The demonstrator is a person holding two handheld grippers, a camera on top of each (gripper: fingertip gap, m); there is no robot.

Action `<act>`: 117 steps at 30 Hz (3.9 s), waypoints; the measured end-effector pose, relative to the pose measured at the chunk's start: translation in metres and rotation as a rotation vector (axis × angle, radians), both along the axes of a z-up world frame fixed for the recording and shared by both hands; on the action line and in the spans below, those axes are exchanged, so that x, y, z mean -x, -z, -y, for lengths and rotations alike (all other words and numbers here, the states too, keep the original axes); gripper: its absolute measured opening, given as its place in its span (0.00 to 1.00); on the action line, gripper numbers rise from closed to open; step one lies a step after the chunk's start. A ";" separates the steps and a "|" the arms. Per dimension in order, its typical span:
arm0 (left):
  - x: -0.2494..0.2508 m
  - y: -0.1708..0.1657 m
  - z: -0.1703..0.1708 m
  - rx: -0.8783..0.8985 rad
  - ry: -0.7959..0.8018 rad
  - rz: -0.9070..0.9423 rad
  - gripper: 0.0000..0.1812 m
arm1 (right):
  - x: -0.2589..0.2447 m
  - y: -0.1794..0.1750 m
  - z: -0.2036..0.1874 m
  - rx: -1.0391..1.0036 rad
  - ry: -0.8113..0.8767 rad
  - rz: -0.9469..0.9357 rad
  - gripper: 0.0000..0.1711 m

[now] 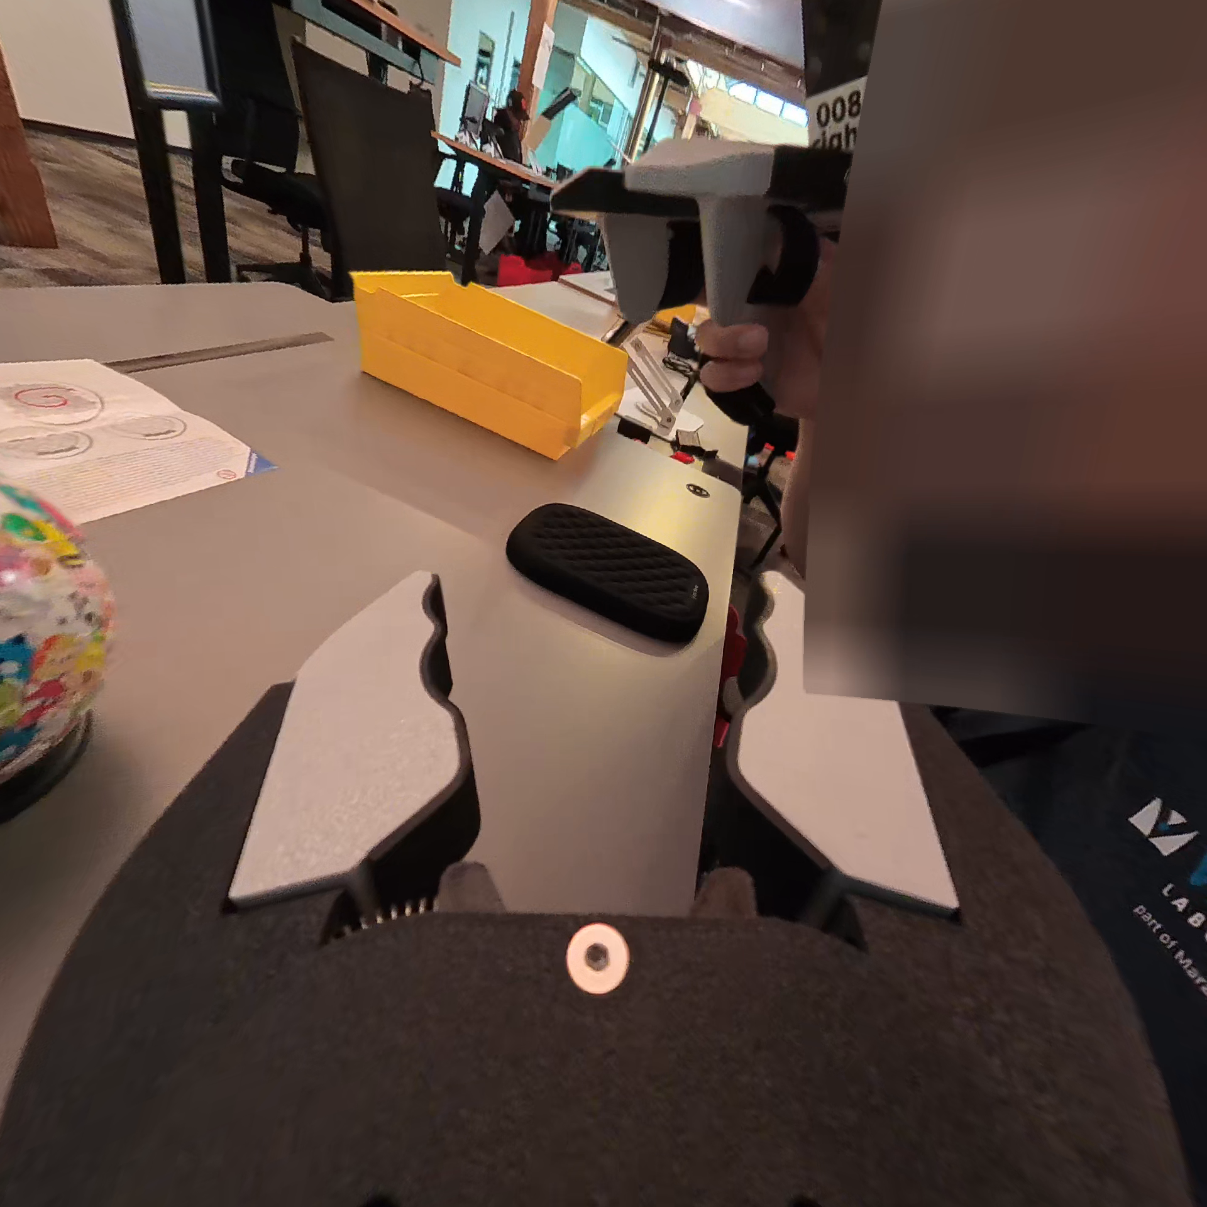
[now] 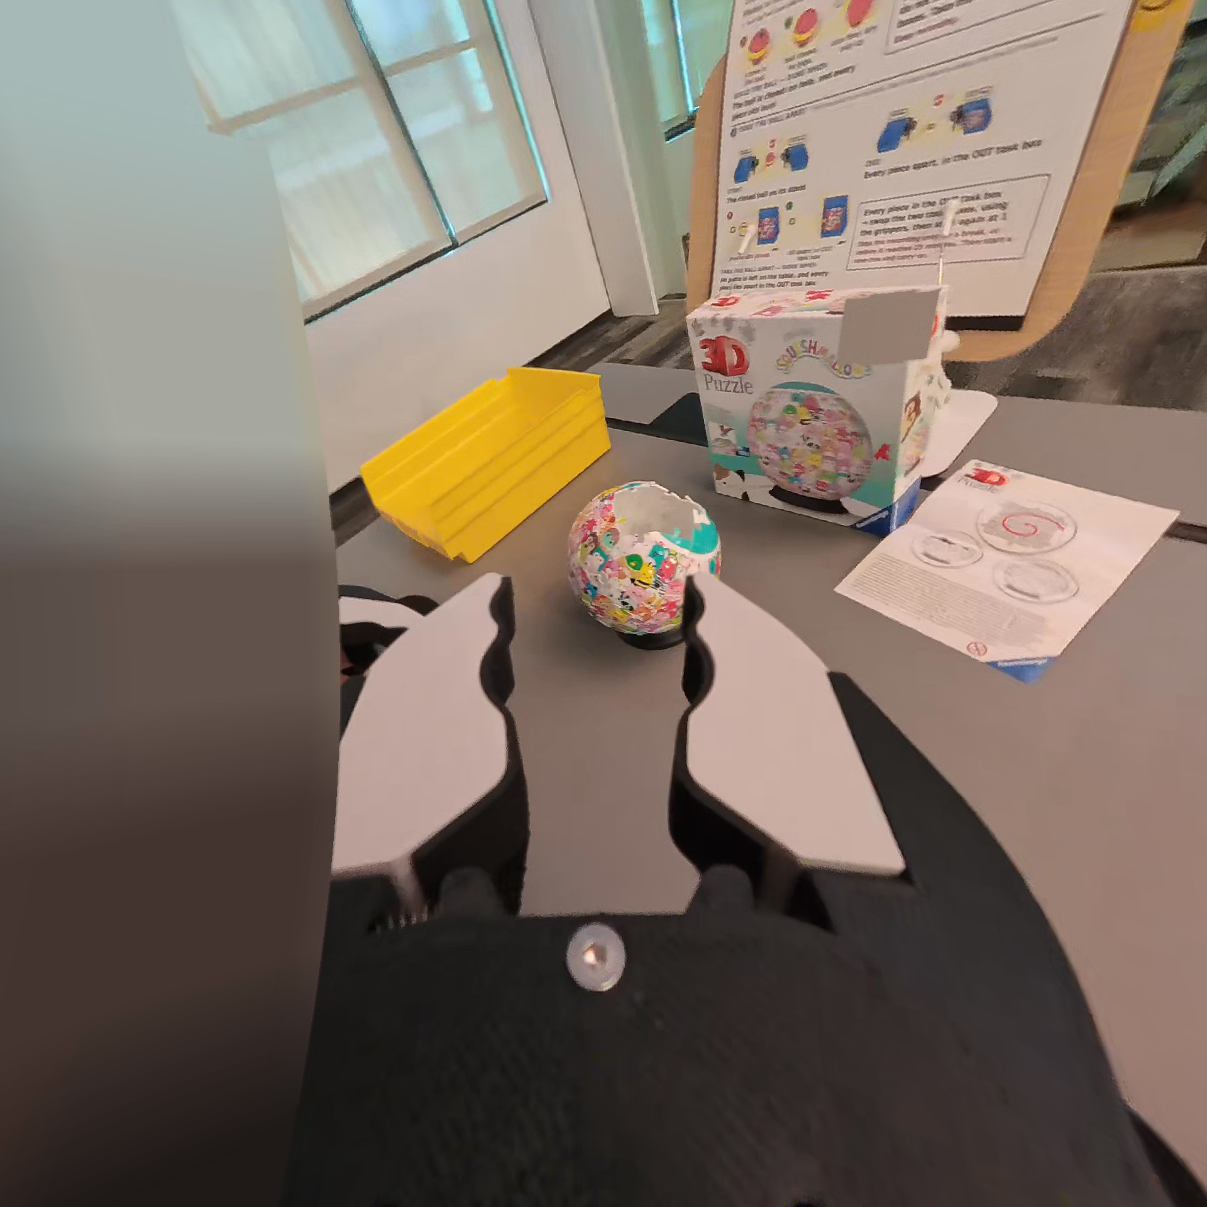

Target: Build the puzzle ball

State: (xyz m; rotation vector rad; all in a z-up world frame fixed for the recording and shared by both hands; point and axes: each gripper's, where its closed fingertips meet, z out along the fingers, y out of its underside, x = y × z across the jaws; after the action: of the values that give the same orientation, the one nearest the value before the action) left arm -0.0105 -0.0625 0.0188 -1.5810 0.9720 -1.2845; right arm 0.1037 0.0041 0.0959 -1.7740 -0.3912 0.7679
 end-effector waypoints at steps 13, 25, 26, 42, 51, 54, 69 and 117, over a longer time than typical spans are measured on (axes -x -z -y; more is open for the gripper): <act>-0.055 0.003 0.020 0.031 0.067 0.022 0.47 | -0.029 0.002 0.038 0.069 -0.008 -0.078 0.22; -0.074 -0.006 -0.024 -0.162 -0.086 0.006 0.34 | 0.046 0.075 0.034 -0.235 -0.733 -0.297 0.00; -0.076 -0.004 -0.023 -0.165 -0.075 -0.008 0.31 | 0.050 0.077 0.033 -0.256 -0.737 -0.259 0.00; -0.076 0.000 -0.016 -0.148 0.008 0.046 0.20 | 0.069 0.072 0.047 -0.340 -0.889 -0.169 0.00; -0.023 -0.020 -0.079 -0.181 -0.108 -0.230 0.27 | 0.055 0.095 -0.061 -0.437 -0.678 0.150 0.06; -0.001 -0.035 -0.137 -0.131 -0.102 -0.512 0.21 | 0.051 0.099 -0.110 -0.503 -0.618 0.154 0.11; -0.026 0.038 -0.210 0.565 0.005 -1.209 0.22 | 0.082 0.136 -0.126 -0.953 -0.796 0.298 0.19; 0.001 0.075 -0.210 0.800 0.086 -1.452 0.16 | 0.102 0.163 -0.143 -0.703 -0.886 0.151 0.18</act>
State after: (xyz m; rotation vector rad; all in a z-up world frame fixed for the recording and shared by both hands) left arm -0.0118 0.1479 -0.0561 -3.2611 1.3830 -0.3390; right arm 0.0014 0.1471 -0.0672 -0.9435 -1.4142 0.9309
